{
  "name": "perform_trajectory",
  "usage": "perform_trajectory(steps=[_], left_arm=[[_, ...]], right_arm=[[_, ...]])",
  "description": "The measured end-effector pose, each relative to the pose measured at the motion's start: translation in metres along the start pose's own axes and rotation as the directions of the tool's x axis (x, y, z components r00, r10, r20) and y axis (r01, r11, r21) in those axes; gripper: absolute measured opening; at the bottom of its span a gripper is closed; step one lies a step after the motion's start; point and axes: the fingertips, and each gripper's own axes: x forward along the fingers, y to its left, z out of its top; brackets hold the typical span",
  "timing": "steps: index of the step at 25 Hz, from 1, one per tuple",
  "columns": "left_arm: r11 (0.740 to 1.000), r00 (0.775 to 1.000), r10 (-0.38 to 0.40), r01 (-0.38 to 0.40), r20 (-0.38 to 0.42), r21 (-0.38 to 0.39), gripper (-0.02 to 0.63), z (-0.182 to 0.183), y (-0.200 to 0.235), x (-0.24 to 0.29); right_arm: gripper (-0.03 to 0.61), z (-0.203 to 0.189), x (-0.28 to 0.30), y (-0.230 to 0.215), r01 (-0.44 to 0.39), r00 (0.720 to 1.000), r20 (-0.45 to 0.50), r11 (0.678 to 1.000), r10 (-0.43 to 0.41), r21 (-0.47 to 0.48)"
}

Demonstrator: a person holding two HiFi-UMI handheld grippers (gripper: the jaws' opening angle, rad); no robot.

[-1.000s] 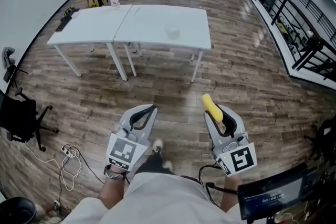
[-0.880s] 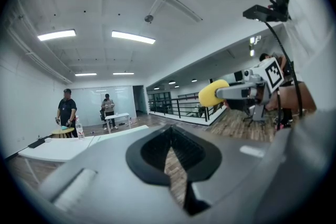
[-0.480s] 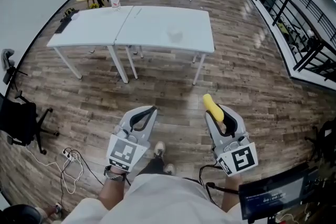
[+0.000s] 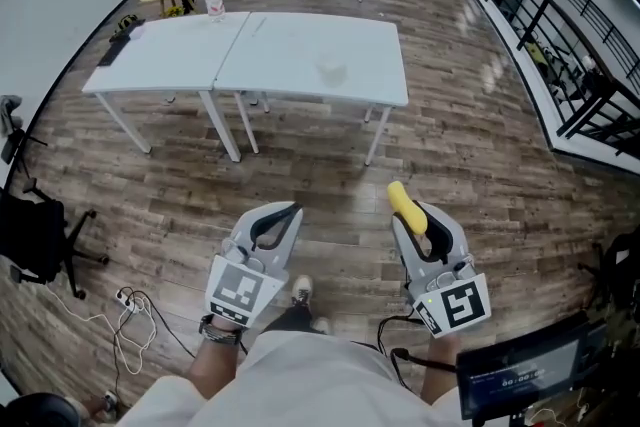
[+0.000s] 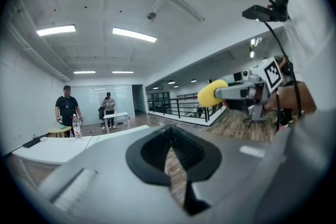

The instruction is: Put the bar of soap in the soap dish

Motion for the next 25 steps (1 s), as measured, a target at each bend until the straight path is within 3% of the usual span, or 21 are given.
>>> perform_trajectory(steps=[25], left_arm=[[0.999, 0.999, -0.041, 0.041, 0.025, 0.002, 0.008, 0.001, 0.072, 0.064]], right_arm=[[0.120, -0.007, 0.081, -0.036, 0.037, 0.999, -0.017, 0.999, -0.037, 0.001]])
